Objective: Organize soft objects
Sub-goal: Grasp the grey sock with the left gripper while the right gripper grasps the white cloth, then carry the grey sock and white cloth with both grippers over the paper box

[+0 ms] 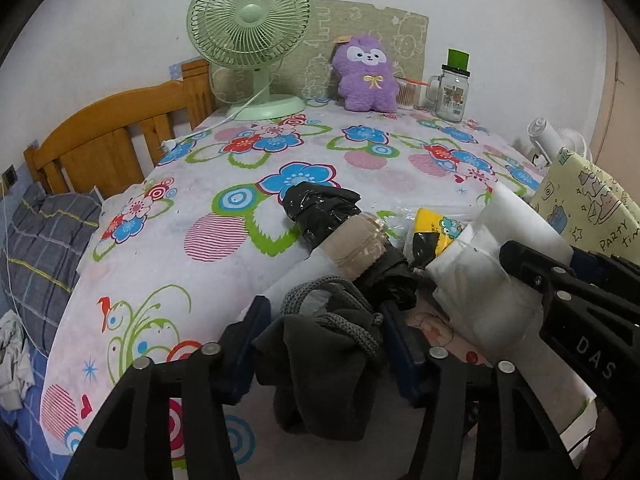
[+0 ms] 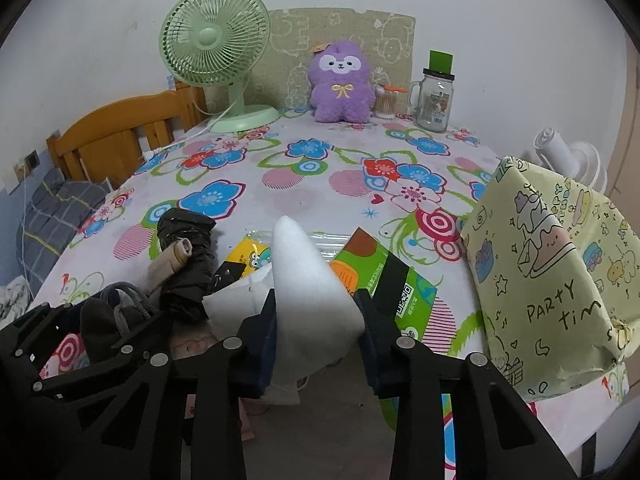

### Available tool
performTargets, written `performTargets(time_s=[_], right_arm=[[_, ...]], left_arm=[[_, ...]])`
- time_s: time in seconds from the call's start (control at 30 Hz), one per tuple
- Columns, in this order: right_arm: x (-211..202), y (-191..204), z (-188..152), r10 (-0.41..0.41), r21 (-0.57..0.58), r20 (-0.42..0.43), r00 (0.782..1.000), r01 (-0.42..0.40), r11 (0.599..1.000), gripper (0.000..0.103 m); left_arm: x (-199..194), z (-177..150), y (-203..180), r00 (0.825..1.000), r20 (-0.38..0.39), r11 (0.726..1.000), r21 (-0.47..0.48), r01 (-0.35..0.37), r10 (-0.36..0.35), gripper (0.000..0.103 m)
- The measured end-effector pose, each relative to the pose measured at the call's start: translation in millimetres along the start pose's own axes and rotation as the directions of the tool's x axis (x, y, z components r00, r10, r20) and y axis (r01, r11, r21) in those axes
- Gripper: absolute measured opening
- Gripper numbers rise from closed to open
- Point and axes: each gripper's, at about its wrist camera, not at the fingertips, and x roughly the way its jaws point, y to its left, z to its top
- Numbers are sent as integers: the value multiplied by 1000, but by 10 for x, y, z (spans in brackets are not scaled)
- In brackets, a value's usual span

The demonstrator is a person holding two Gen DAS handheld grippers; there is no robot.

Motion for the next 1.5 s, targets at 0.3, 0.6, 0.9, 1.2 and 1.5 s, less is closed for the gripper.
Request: performTargets(time_s=[0.3, 0.6, 0.9, 1.2, 1.5], right_arm=[[-175, -32, 20, -4, 17, 37, 999, 3, 1000, 34], [-367, -109, 52, -8, 39, 77, 997, 5, 999, 34], [-549, -226, 146, -23, 57, 89, 996, 18, 998, 34], [-748, -344, 220, -38, 64, 110, 993, 31, 997, 34], [-927, -428, 320, -42, 51, 134, 990, 36, 998, 34]], left_arm=[[-127, 49, -21, 999, 32, 1000, -5, 28, -28, 44], [-281, 154, -177, 996, 71, 999, 22, 48, -49, 43], [-501, 276, -352, 993, 96, 997, 53, 58, -63, 43], [-654, 391, -533, 991, 116, 994, 89, 61, -71, 43], [-794, 524, -709, 986, 142, 991, 113, 68, -84, 43]])
